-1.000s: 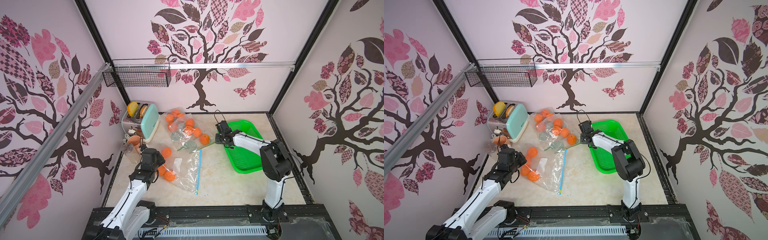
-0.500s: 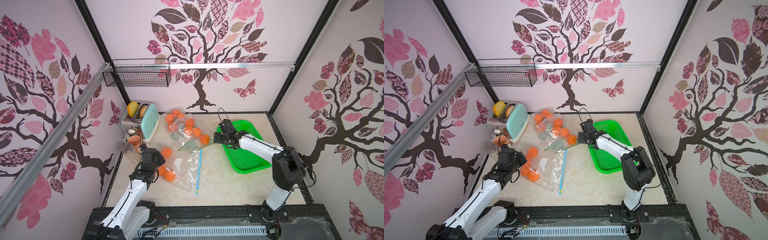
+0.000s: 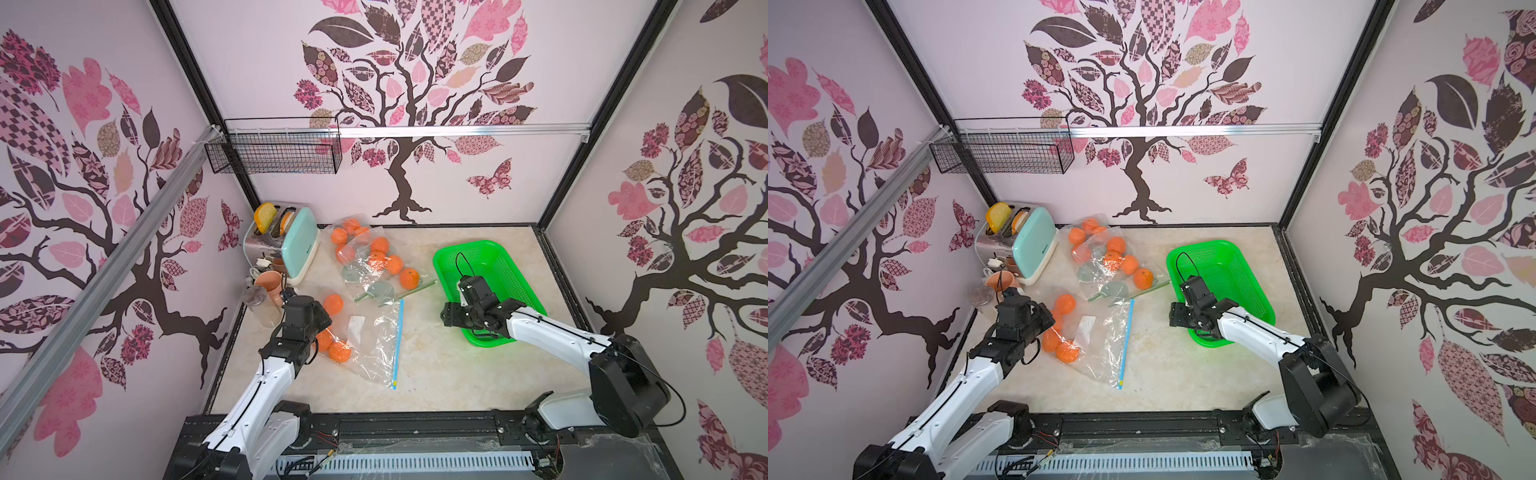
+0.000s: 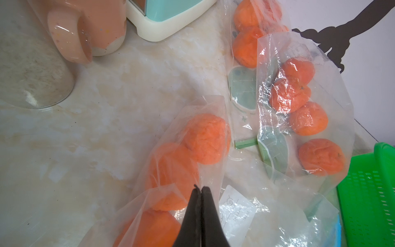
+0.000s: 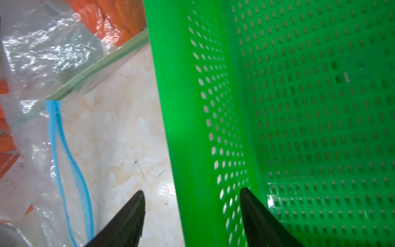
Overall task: Open the zip-top bag and take out the orange
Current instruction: Move the basket to the center of the board.
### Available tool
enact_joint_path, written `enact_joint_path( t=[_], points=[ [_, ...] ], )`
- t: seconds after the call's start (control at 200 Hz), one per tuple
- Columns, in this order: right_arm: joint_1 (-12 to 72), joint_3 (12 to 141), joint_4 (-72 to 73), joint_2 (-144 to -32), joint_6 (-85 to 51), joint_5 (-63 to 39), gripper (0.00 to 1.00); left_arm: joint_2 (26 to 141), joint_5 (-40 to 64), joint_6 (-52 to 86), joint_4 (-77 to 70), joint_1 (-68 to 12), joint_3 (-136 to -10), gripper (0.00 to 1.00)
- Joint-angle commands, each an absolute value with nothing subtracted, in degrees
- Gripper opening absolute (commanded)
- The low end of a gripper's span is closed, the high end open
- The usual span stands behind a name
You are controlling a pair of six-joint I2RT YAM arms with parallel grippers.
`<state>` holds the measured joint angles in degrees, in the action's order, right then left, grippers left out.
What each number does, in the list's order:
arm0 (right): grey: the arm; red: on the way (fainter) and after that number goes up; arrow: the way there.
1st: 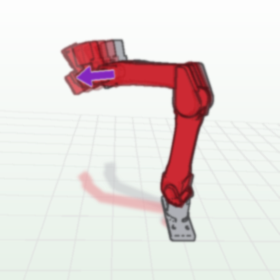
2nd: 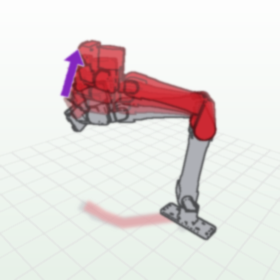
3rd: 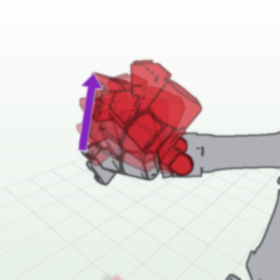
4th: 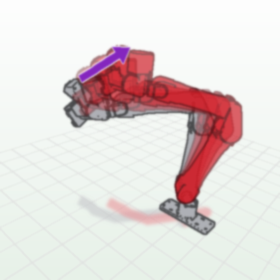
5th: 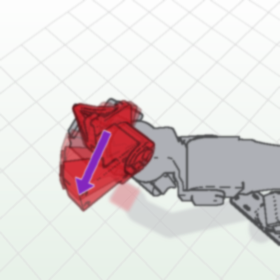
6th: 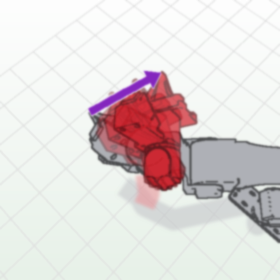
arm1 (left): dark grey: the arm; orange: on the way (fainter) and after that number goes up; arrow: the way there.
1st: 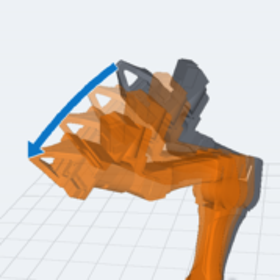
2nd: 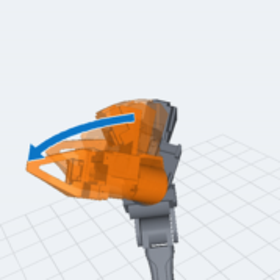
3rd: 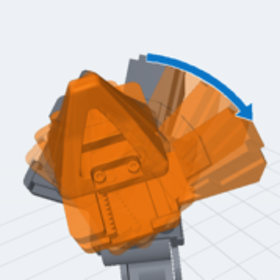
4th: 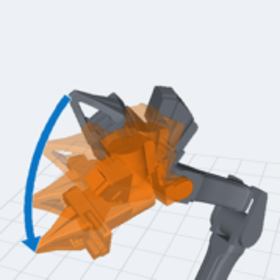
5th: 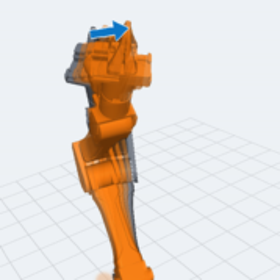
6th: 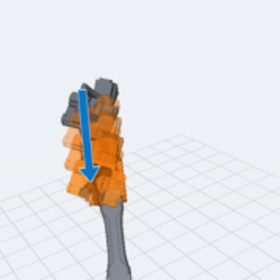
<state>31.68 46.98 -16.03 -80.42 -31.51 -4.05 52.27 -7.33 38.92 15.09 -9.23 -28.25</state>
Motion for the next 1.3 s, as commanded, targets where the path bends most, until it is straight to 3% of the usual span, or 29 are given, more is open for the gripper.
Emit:
enact_joint_path(
  t=[0.0,0.145,0.255,0.47,0.545,0.645,0.82,1.295],
  points=[
    [32.61,51.66,-14.13,-81.58,-31.83,-5.57,0.71,50.93,-7.46,38.88,14.58,-9.0,-27.54,0.0],
    [32.61,54.76,-13.5,-83.6,-30.57,-8.43,0.71,50.58,-7.78,39.0,14.42,-9.01,-27.29,0.0],
    [32.73,56.23,-14.89,-80.96,-25.31,-4.72,0.67,50.76,-8.27,38.68,14.68,-9.03,-27.55,0.0],
    [39.54,45.71,-0.53,-67.52,-20.5,-9.17,0.28,55.77,-12.61,38.58,9.9,-8.98,-26.43,0.0],
    [43.34,44.93,-0.45,-69.29,-21.62,-10.78,0.17,57.27,-13.01,38.49,9.6,-8.96,-26.54,0.0],
    [47.46,45.86,-2.37,-74.31,-21.34,-6.69,0.1,57.47,-13.39,38.49,8.67,-8.96,-25.79,0.0],
    [48.6,48.1,-4.17,-83.81,-21.87,-3.44,0.05,57.7,-14.41,38.62,8.87,-8.82,-25.22,0.0],
    [49.39,50.27,3.96,-97.27,-23.52,-16.37,0.03,58.9,-13.89,38.32,7.49,-8.8,-23.51,0.0]
  ],
)
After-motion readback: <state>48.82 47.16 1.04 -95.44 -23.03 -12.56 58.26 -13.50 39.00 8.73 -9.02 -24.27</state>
